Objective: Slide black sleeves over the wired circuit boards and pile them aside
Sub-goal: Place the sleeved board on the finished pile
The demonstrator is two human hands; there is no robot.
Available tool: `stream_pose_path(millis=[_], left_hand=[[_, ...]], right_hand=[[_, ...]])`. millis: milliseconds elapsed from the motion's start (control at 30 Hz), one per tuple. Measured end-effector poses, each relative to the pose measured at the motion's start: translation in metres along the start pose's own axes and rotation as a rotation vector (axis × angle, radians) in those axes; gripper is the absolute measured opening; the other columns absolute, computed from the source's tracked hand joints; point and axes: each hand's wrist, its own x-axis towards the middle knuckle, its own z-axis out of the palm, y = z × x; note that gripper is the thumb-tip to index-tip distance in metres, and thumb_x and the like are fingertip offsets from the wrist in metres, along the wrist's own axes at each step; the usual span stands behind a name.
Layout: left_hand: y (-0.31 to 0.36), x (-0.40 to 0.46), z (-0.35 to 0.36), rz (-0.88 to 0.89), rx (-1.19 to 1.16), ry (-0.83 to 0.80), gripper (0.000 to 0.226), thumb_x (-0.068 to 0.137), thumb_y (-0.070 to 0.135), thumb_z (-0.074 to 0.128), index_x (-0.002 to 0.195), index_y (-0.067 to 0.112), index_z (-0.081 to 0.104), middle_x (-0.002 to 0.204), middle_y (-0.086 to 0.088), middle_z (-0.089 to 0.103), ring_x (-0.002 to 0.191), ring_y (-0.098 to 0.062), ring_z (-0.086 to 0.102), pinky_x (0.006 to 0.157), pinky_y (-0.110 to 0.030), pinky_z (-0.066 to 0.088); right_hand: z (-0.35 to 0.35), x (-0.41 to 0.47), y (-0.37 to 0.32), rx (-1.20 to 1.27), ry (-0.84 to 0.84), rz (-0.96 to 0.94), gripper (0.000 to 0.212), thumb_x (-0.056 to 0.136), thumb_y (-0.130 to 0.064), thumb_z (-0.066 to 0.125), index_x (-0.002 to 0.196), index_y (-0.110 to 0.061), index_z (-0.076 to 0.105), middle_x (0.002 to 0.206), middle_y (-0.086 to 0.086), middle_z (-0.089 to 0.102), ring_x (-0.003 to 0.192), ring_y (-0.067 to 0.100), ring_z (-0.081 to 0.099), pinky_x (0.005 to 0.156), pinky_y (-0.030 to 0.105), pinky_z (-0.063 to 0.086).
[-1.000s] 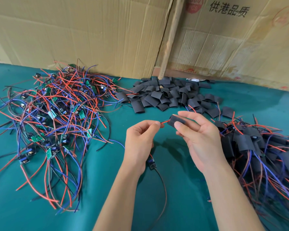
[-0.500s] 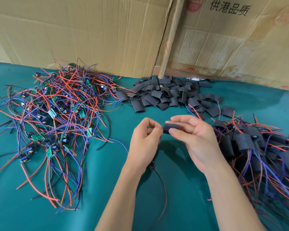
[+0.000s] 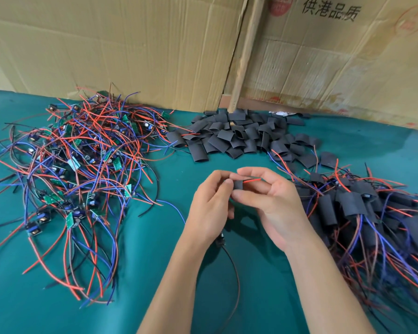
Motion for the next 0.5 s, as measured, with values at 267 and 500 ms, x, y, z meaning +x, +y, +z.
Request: stream_pose_path(millis=[267,500], left_hand=[[0.004,-0.001,0.0,-0.032,-0.109,0.019,0.023,0.104,0.009,0.048,0.097,0.009,0.07,0.078,0.0,0.069,0.06,-0.013,0.059,0.059,-0.021,0.047],[0.006,0.0,-0.002,-0.098,-0.394,-0.062,0.015,0.104,0.004,0.049,0.093,0.004,0.06,0.089,-0.01,0.072,0.089,-0.026,0.075,0.077,-0.035,0.061]], right_hand=[[0.005,0.002,0.002,0.01,0.161,-0.071,0.012,0.075,-0.012,0.079,0.087,-0.013,0.083,0.09,0.009,0.077,0.085,0.019,0.072,0.08,0.029,0.059],[0.004,0.002,-0.014,0.044,0.287,-0.181,0.017,0.072,-0.024,0.08,0.088,-0.018,0.084,0.088,0.003,0.076,0.074,0.013,0.067,0.064,0.021,0.052]])
